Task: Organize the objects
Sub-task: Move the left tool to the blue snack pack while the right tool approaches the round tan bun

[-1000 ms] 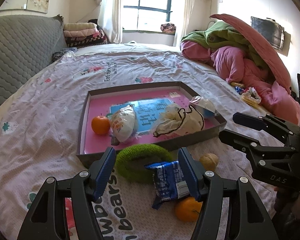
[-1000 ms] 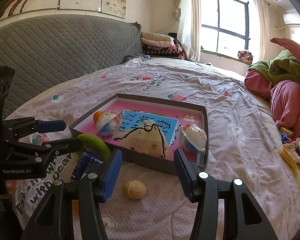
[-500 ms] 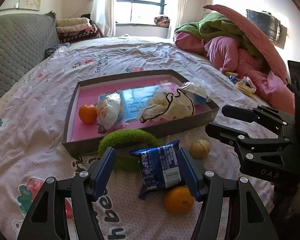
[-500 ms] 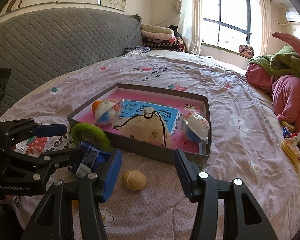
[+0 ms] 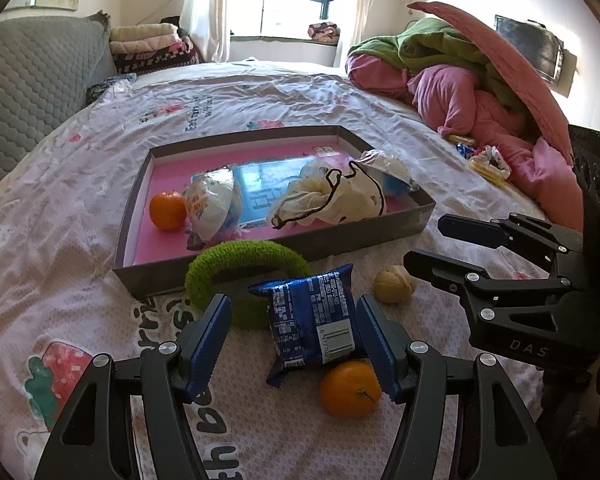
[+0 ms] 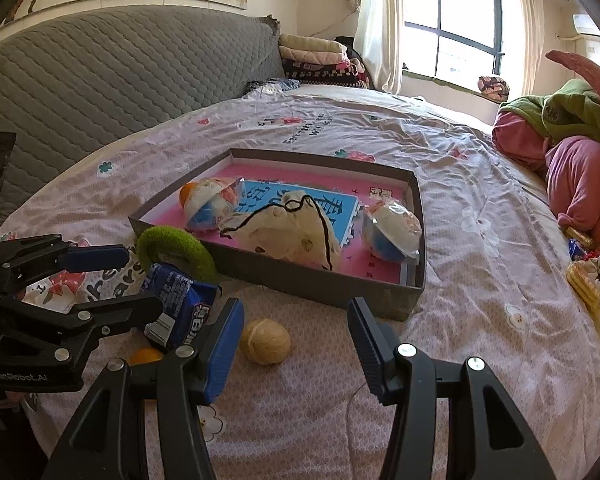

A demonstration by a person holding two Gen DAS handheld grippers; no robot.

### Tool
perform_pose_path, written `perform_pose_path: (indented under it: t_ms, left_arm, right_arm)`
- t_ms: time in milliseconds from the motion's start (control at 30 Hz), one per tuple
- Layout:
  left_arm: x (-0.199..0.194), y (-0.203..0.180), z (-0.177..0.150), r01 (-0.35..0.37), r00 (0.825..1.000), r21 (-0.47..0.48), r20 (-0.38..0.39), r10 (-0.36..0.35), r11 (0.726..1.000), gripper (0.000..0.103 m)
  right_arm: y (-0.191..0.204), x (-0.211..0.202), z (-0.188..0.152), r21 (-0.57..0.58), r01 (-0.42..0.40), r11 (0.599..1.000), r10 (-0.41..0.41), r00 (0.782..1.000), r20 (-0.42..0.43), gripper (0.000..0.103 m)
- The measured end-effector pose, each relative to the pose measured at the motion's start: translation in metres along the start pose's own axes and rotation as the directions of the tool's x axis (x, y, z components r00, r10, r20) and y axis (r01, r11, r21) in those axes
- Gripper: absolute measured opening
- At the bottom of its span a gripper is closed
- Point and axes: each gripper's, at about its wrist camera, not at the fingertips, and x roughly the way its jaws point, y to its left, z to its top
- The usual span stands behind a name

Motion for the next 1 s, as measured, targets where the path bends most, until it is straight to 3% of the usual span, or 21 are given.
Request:
perform_pose_path:
  t_ms: [1000]
  left_arm:
    - [0.011, -0.007, -0.011, -0.017, 0.998, -0.047, -0.066, 0.014, 0.999, 0.066]
  right_arm:
    - [0.003, 0.008, -0.011, -0.013, -0.041, 0.999, 0.041, 0.997, -0.068, 0.054]
